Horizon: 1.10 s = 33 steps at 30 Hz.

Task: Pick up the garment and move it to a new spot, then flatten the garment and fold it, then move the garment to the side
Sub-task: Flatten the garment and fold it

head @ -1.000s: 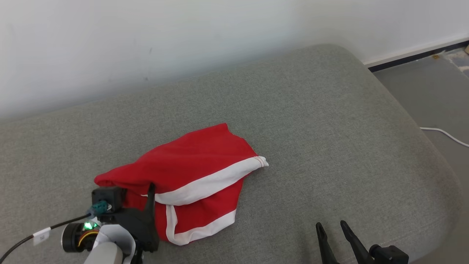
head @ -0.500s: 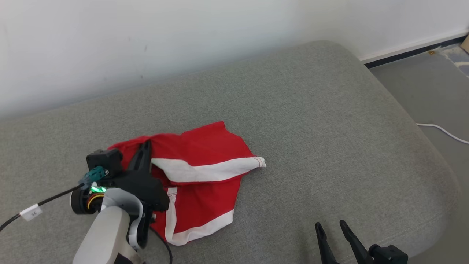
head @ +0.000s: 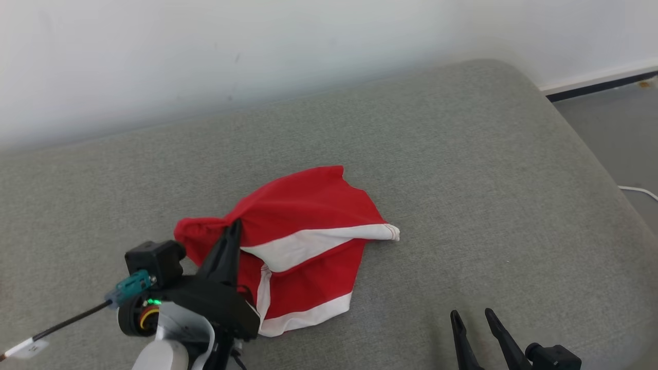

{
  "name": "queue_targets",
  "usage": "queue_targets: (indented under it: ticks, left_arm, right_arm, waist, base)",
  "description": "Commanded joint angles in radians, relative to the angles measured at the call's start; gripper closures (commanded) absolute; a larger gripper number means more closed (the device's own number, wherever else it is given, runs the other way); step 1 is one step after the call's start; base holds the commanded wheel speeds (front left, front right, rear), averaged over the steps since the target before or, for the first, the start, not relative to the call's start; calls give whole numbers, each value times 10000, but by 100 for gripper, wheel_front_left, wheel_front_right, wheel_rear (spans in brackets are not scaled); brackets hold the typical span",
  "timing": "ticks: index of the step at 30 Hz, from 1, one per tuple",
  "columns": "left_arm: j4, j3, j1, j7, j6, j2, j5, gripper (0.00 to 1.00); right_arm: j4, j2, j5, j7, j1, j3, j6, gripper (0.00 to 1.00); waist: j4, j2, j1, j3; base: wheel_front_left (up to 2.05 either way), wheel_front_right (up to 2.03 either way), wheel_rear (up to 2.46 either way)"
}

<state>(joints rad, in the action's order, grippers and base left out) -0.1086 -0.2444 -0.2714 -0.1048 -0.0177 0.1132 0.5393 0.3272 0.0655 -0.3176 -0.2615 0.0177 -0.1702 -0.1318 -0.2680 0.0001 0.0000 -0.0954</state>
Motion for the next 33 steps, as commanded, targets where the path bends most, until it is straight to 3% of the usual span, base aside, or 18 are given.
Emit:
queue_targets:
  ticks: [1,4,8,11,19,23,25,33]
  left_arm:
    - [408,0,221,-189,-26,-7,136,100]
    - [1167,93,408,-618,-165,57,445,100]
    - [917,382,-368,-547,-351,-107,627,100]
    - [-64,654,-1121,-220,-529,-85,478,100]
    - [-3404,1698,-3007,981,-985,608,231,100]
    - [-4349,1952,-3495,1478,-1100,885,122,100]
    - [-4825,1965,-3716,1743,-1149,963,0,0]
    - [-5921,1554,-3900,2510,-893,965,-384,0]
  right_arm:
    - [-19,-24,6,-42,36,14,22,0]
    - [-35,-40,17,-44,-27,-32,22,0]
    - [-40,-59,-12,-45,-215,-199,22,0]
    - [2,-65,-55,-46,-340,-388,22,0]
    - [-31,-92,-88,-41,-571,-429,23,0]
    - [-103,-107,-67,-36,-615,-402,23,0]
    - [-159,-111,-64,-36,-621,-375,23,0]
    - [-258,-122,72,-33,-542,-210,23,0]
  waist:
    - [183,-1,0,5]
    - [299,-1,0,-50]
    - [212,-1,0,-246]
    - [-74,-1,0,-446]
    - [-1033,-1,0,-1117]
    - [-1220,-1,0,-1344]
    - [-1257,-1,0,-1464]
    - [-611,-1,0,-1525]
  base:
    - [0,0,0]
    - [0,0,0]
    - [0,0,0]
    - [0,0,0]
    - [0,0,0]
    - [0,0,0]
    - [0,0,0]
    - [0,0,0]
